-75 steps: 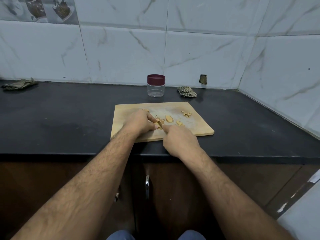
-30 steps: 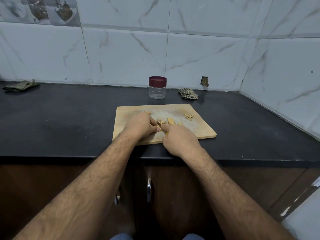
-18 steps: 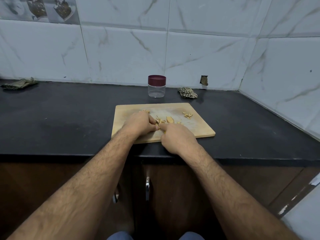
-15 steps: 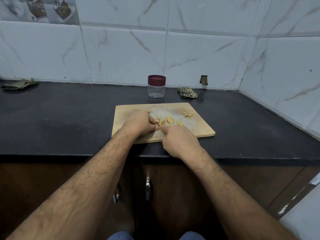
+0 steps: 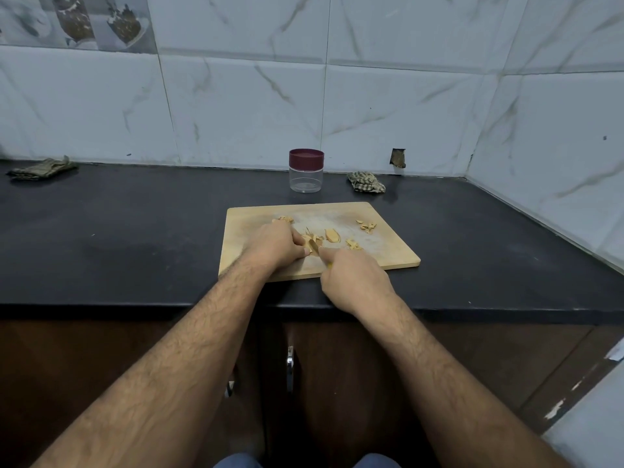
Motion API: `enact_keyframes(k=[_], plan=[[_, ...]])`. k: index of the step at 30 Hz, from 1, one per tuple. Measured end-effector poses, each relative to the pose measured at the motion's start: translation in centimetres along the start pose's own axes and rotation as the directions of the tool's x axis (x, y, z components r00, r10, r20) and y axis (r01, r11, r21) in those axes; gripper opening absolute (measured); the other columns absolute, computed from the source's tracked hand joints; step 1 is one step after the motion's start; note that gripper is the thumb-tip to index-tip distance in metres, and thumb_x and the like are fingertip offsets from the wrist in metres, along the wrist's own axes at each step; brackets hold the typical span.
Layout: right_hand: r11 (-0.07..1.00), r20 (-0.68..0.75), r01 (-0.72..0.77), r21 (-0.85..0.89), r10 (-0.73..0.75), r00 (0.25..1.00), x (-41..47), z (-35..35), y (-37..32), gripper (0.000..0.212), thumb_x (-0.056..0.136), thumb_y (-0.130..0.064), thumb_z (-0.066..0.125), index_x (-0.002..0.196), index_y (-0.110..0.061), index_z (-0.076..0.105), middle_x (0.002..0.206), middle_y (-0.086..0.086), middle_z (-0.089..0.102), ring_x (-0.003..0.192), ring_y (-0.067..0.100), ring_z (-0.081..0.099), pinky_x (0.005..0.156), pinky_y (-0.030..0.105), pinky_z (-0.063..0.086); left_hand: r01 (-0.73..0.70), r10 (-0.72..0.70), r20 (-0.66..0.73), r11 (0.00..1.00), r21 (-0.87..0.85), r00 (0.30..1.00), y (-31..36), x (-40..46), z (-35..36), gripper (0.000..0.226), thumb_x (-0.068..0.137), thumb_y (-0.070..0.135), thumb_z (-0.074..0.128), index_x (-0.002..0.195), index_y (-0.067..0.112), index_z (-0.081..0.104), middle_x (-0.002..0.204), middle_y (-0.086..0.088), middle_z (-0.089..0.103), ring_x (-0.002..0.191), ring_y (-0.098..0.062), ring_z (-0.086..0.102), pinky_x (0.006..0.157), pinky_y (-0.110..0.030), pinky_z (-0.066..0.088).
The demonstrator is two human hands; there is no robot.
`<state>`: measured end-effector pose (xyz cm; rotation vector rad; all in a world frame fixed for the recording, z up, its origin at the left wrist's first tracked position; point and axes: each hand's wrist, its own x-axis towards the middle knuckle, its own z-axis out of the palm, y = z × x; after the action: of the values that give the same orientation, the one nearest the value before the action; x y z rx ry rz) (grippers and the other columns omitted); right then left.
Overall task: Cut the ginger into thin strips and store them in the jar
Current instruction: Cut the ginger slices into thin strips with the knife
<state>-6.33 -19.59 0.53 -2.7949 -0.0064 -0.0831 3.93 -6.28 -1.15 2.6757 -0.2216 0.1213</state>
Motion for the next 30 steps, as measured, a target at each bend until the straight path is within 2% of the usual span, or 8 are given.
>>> enact_keyframes(k=[4, 10, 14, 18, 21, 23, 25, 30], plan=[[1.0, -0.007, 0.013, 0.001, -0.013, 1.0, 0.4, -0.1, -0.3, 0.058, 0.095, -0.013, 0.045, 0.149, -0.034, 0.04, 0.144, 0.003, 0.053, 0.128, 0.025, 0.049, 0.097, 0.036, 0.046, 0.004, -0.004, 0.007, 1.0, -0.009, 1.0, -0.1, 0.0, 0.1, 0.014, 0.088, 0.039, 0.068, 0.098, 0.036, 0.077, 0.111, 0.014, 0.071, 0.108, -0.012, 0.06, 0.092, -0.033, 0.05], [0.999, -0.005, 0.034, -0.002, -0.034, 0.999, 1.0, 0.0, -0.5, 0.056, 0.095, -0.013, 0.045, 0.145, -0.037, 0.044, 0.141, 0.001, 0.055, 0.126, 0.024, 0.051, 0.094, 0.036, 0.046, -0.01, 0.01, 0.008, 1.0, 0.027, 1.0, -0.1, 0.1, 0.1, 0.014, 0.089, 0.039, 0.066, 0.097, 0.037, 0.077, 0.109, 0.011, 0.072, 0.109, -0.015, 0.06, 0.088, -0.031, 0.049], [0.999, 0.004, 0.039, -0.027, -0.039, 0.999, 1.2, 0.1, -0.5, 0.055, 0.095, -0.013, 0.044, 0.145, -0.036, 0.044, 0.141, 0.002, 0.054, 0.126, 0.025, 0.051, 0.093, 0.035, 0.045, -0.016, 0.016, -0.001, 0.999, 0.04, 1.0, -0.2, 0.1, 0.2, 0.016, 0.089, 0.04, 0.065, 0.101, 0.037, 0.076, 0.124, 0.01, 0.067, 0.115, -0.016, 0.059, 0.09, -0.031, 0.048], [0.998, 0.02, 0.033, -0.059, -0.032, 0.999, 1.6, -0.1, -0.8, 0.056, 0.095, -0.012, 0.043, 0.146, -0.037, 0.044, 0.139, 0.002, 0.056, 0.124, 0.024, 0.053, 0.092, 0.034, 0.045, -0.019, 0.019, -0.005, 0.999, 0.033, 1.0, -0.1, 0.1, 0.2, 0.017, 0.089, 0.041, 0.065, 0.102, 0.038, 0.076, 0.128, 0.009, 0.065, 0.118, -0.015, 0.057, 0.09, -0.031, 0.049], [0.996, 0.017, 0.048, -0.072, -0.047, 0.999, 1.6, -0.1, -1.0, 0.055, 0.096, -0.012, 0.044, 0.145, -0.037, 0.045, 0.138, 0.002, 0.057, 0.123, 0.024, 0.053, 0.092, 0.034, 0.045, -0.002, 0.002, -0.002, 1.0, 0.012, 1.0, -0.1, 0.1, 0.2, 0.015, 0.089, 0.042, 0.066, 0.1, 0.038, 0.076, 0.119, 0.012, 0.069, 0.113, -0.014, 0.059, 0.089, -0.031, 0.049], [0.996, 0.017, 0.054, -0.076, -0.053, 0.998, 1.1, 0.0, -0.7, 0.055, 0.096, -0.014, 0.045, 0.145, -0.038, 0.044, 0.137, 0.002, 0.056, 0.123, 0.025, 0.053, 0.086, 0.034, 0.044, 0.004, -0.004, 0.0, 1.0, 0.001, 1.0, -0.1, 0.0, 0.1, 0.015, 0.089, 0.041, 0.066, 0.1, 0.039, 0.076, 0.114, 0.013, 0.071, 0.109, -0.013, 0.06, 0.086, -0.029, 0.049], [0.996, 0.024, 0.047, -0.08, -0.045, 0.999, 0.4, 0.1, -0.1, 0.055, 0.095, -0.016, 0.044, 0.146, -0.039, 0.042, 0.135, 0.004, 0.057, 0.121, 0.027, 0.053, 0.08, 0.034, 0.041, 0.007, -0.007, -0.003, 1.0, -0.009, 1.0, 0.0, -0.1, 0.1, 0.016, 0.089, 0.039, 0.066, 0.102, 0.038, 0.076, 0.113, 0.014, 0.071, 0.108, -0.012, 0.06, 0.085, -0.029, 0.049], [0.999, 0.034, 0.014, -0.037, -0.013, 0.999, -0.4, 0.2, 0.9, 0.059, 0.095, -0.016, 0.043, 0.148, -0.041, 0.039, 0.137, 0.004, 0.056, 0.122, 0.026, 0.052, 0.078, 0.034, 0.04, 0.006, -0.006, -0.007, 1.0, -0.014, 1.0, 0.1, -0.3, 0.0, 0.019, 0.09, 0.037, 0.067, 0.107, 0.035, 0.075, 0.116, 0.013, 0.07, 0.11, -0.012, 0.06, 0.092, -0.032, 0.05]])
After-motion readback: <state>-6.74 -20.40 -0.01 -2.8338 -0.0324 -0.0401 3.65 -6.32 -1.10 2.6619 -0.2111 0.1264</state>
